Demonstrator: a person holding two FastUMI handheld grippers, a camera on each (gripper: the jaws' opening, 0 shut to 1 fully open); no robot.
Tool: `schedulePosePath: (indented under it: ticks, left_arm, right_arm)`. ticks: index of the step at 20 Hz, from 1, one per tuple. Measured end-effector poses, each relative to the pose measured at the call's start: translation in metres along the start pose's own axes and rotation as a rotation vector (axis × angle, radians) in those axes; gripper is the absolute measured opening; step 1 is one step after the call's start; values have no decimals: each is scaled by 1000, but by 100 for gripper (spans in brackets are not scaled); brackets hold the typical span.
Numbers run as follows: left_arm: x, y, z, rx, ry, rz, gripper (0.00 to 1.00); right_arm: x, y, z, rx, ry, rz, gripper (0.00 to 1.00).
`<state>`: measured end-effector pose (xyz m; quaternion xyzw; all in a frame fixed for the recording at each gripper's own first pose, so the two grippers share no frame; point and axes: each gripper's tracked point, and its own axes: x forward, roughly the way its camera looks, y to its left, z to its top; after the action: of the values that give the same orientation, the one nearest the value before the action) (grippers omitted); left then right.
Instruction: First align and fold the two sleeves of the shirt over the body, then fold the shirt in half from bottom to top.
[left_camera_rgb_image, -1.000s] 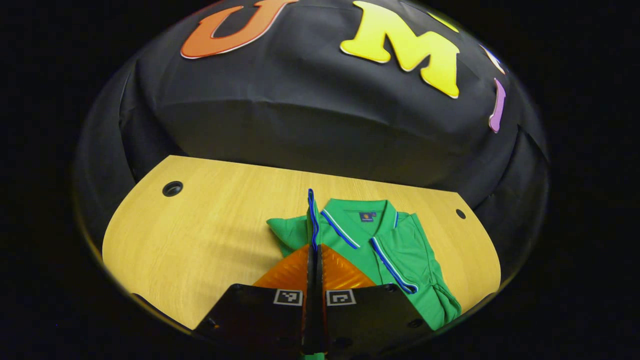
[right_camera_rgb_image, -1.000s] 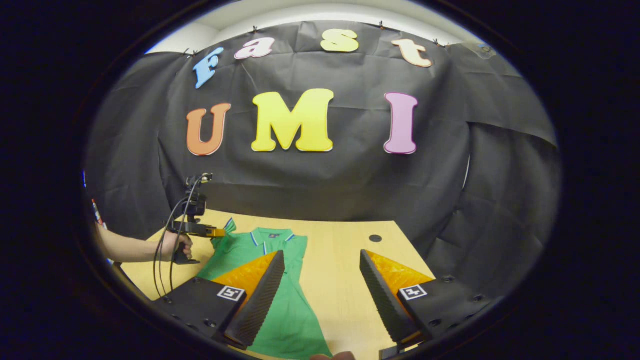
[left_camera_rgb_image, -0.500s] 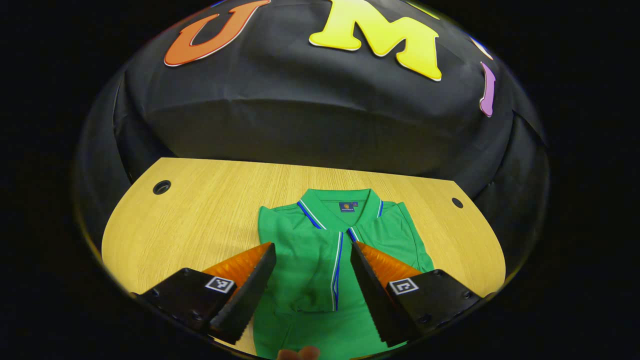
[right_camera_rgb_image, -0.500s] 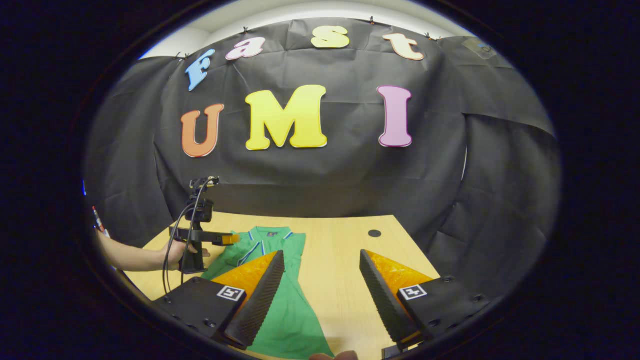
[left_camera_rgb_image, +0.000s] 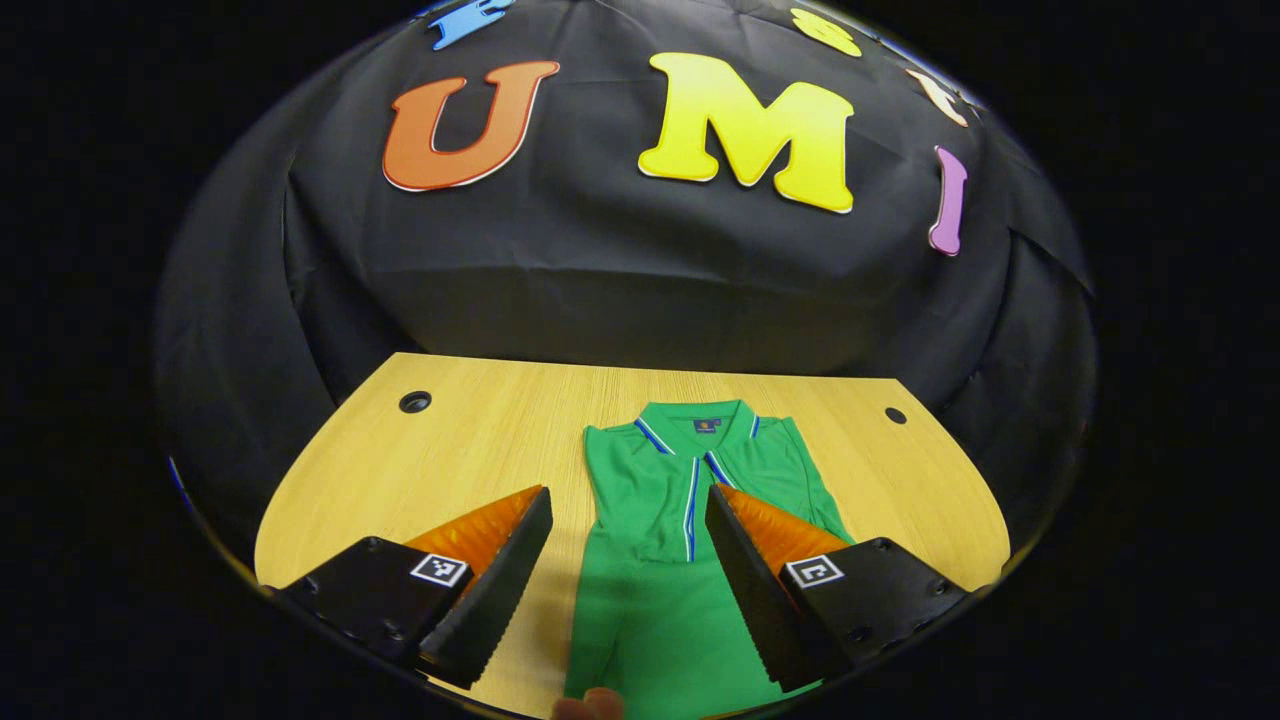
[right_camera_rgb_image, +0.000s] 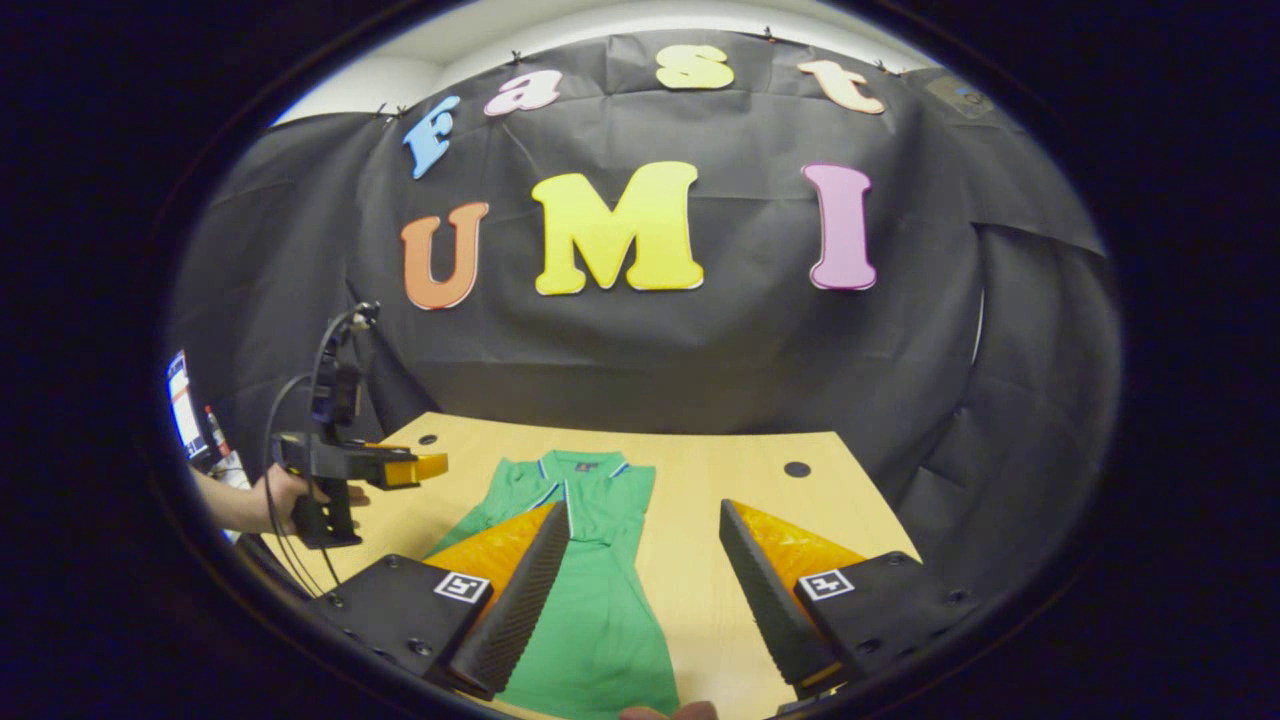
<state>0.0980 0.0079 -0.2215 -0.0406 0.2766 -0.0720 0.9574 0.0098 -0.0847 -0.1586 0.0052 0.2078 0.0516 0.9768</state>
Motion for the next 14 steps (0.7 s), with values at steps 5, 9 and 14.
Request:
schedulePosePath:
  ticks: [5,9,14]
  left_arm:
    - [-68,11,-47,28,36,-11,99]
    - [-107,16,-129,60,182,-37,99]
    - [-145,19,-209,35,372,-77,100]
  right_arm:
    - [-9,7,-46,-26,113,53,96]
    - [-19,7,-90,-60,196,83,96]
    - [-37,0,-169,-91,374,95,96]
